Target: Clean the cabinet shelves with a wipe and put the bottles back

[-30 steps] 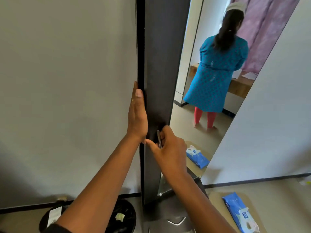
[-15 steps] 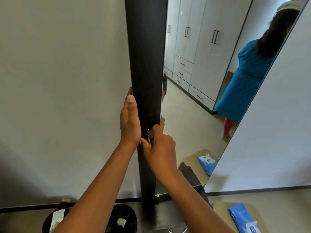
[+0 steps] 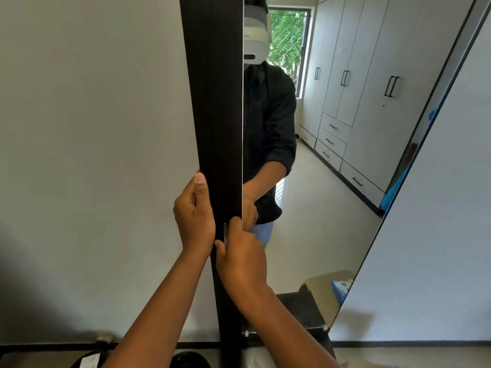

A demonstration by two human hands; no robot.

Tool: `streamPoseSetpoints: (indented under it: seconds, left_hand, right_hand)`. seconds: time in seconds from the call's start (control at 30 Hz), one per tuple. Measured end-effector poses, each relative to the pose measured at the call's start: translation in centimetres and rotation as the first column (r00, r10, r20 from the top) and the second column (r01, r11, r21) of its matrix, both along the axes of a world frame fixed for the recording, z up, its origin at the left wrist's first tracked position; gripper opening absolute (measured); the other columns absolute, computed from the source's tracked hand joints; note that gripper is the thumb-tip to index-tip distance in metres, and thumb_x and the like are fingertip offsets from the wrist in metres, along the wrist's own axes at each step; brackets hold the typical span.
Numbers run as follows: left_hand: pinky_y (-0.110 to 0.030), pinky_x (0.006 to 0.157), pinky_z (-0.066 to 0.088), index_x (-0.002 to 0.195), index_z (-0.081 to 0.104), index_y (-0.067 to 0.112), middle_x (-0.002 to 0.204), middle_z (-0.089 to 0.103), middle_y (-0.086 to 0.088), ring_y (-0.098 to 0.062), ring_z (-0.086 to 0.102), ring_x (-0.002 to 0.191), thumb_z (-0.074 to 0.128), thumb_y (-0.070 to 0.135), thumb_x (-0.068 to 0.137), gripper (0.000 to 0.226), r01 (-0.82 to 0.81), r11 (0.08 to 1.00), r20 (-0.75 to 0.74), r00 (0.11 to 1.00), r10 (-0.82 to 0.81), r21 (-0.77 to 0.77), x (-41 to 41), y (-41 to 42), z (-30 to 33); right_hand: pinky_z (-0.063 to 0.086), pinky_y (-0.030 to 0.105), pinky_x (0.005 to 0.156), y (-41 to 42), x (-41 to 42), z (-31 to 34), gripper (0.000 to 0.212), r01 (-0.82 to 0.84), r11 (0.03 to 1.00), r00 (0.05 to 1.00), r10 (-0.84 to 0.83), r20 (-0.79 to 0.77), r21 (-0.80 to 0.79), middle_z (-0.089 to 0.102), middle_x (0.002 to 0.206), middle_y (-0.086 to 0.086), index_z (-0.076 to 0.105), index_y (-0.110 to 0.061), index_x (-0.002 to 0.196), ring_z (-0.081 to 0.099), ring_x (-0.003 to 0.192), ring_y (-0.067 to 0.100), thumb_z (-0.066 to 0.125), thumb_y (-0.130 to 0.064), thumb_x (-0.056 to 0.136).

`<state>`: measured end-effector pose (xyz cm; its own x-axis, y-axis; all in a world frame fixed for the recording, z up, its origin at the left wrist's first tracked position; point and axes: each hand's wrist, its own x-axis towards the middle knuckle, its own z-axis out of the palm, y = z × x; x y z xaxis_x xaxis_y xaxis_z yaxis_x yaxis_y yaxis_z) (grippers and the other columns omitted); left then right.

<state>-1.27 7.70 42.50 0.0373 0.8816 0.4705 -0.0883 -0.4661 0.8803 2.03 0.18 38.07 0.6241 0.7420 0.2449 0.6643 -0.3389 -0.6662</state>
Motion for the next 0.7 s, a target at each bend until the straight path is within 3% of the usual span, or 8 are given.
streamPoseSetpoints:
  seconds: [0.07, 0.2, 0.37, 0.6, 0.7]
  left_hand:
    - [-0.012, 0.051, 0.035, 0.061, 0.043, 0.027, 0.051, 0.044, 0.011, -0.007, 0.042, 0.053, 0.045, 0.043, 0.107, 0.049, -0.024, 0.999, -0.008, 1.000, 0.024, 0.022, 0.2, 0.0, 0.0]
    - [-0.014, 0.048, 0.032, 0.059, 0.043, 0.023, 0.050, 0.040, 0.009, -0.008, 0.038, 0.051, 0.049, 0.043, 0.106, 0.051, -0.063, 0.998, 0.003, 0.998, 0.063, 0.023, 0.6, 0.1, -0.1]
    - [-0.009, 0.047, 0.033, 0.058, 0.047, 0.027, 0.047, 0.044, 0.012, -0.008, 0.043, 0.049, 0.053, 0.041, 0.104, 0.049, -0.109, 0.994, 0.017, 0.994, 0.108, 0.014, 1.0, 0.2, 0.0]
    - [-0.004, 0.048, 0.036, 0.061, 0.051, 0.030, 0.051, 0.047, 0.014, -0.002, 0.052, 0.051, 0.057, 0.041, 0.101, 0.042, -0.161, 0.987, 0.017, 0.987, 0.161, -0.018, 1.2, 0.0, 0.2]
    - [-0.003, 0.052, 0.039, 0.067, 0.055, 0.028, 0.057, 0.054, 0.012, -0.003, 0.056, 0.057, 0.056, 0.044, 0.101, 0.038, -0.164, 0.986, -0.027, 0.986, 0.164, -0.004, 0.9, 0.0, 0.5]
  right_hand:
    - [0.058, 0.035, 0.079, 0.2, 0.3, 0.2, 0.037, -0.019, 1.000, 0.996, 0.019, 0.086, -0.001, 0.068, 0.111, 0.007, 0.043, -0.018, 0.132, 0.069, 0.097, 0.024, 0.058, -0.032, 0.101]
    - [0.058, 0.035, 0.074, 0.5, 1.2, 0.3, 0.037, -0.034, 0.998, 0.994, 0.039, 0.104, -0.051, 0.069, 0.105, 0.006, 0.040, -0.017, 0.132, 0.071, 0.090, 0.023, 0.058, -0.031, 0.102]
    - [0.055, 0.031, 0.078, 1.2, 1.9, 0.3, 0.036, -0.054, 0.993, 0.997, 0.059, 0.044, -0.107, 0.067, 0.116, 0.007, 0.042, -0.017, 0.133, 0.069, 0.099, 0.022, 0.056, -0.029, 0.103]
    - [0.055, 0.030, 0.080, 1.1, 2.2, 0.7, 0.044, -0.061, 0.989, 0.989, 0.079, 0.127, -0.134, 0.067, 0.118, 0.007, 0.037, -0.016, 0.140, 0.069, 0.101, 0.021, 0.057, -0.026, 0.102]
    - [0.052, 0.029, 0.074, 0.4, 1.9, 1.7, 0.043, -0.080, 0.986, 0.982, 0.103, 0.156, -0.145, 0.067, 0.114, 0.007, 0.039, -0.015, 0.136, 0.070, 0.099, 0.022, 0.059, -0.029, 0.101]
